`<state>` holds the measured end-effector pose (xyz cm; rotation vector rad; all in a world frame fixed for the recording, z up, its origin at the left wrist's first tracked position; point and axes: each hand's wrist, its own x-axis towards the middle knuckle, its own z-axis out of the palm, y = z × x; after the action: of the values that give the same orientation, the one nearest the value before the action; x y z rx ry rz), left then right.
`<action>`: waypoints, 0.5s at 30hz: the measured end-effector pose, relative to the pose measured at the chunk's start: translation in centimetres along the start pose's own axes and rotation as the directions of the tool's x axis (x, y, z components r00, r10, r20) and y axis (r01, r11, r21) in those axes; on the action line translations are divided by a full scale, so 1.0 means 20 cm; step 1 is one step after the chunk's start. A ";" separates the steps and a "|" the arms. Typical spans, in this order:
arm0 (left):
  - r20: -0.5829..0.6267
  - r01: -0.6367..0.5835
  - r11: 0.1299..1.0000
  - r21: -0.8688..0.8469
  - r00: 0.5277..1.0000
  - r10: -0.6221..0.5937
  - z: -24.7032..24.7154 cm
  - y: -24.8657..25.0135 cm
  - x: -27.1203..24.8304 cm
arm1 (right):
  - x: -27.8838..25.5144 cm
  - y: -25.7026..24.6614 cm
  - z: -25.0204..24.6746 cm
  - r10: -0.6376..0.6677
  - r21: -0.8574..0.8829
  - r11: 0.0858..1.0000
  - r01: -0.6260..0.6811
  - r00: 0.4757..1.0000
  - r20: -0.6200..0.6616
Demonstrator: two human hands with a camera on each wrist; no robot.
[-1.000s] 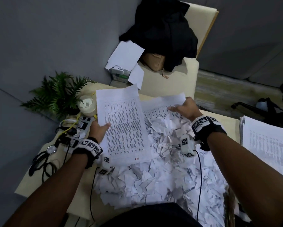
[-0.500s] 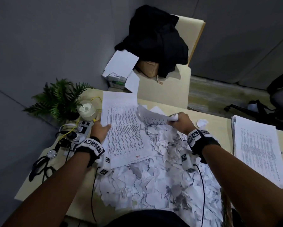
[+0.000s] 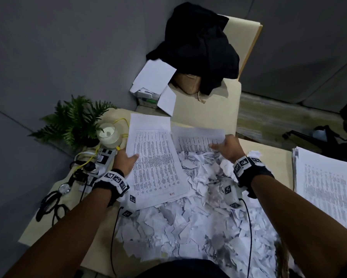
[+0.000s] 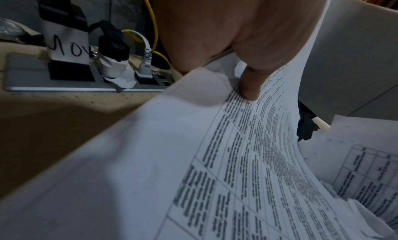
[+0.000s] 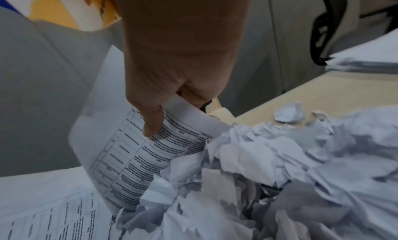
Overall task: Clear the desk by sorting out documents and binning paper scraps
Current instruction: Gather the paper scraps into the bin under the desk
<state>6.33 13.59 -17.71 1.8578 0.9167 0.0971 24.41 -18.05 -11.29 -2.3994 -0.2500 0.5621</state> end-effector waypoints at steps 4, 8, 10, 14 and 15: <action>0.002 0.002 1.000 0.004 1.000 -0.002 0.01 0.00 0.02 | 0.08 0.10 0.05 0.028 -0.045 0.999 -0.030 0.999 -0.040; -0.008 0.018 1.000 0.002 1.000 -0.018 0.01 -0.03 0.07 | 0.18 0.16 0.05 0.081 -0.198 0.976 -0.087 0.996 -0.037; -0.013 0.028 1.000 -0.009 1.000 -0.028 0.01 -0.04 0.09 | 0.22 0.20 0.06 0.169 -0.245 0.956 -0.161 0.986 0.011; -0.041 0.031 1.000 -0.002 0.999 -0.031 0.02 -0.04 0.13 | 0.29 0.25 0.06 0.293 -0.266 0.926 -0.267 0.954 0.063; -0.037 0.027 1.000 0.001 0.999 -0.027 0.02 -0.04 0.14 | 0.30 0.25 0.06 0.280 -0.248 0.934 -0.258 0.958 0.057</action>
<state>8.08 15.17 -19.43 1.8500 0.9675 0.1146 29.46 -19.34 -17.32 -2.6660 -0.0252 0.8091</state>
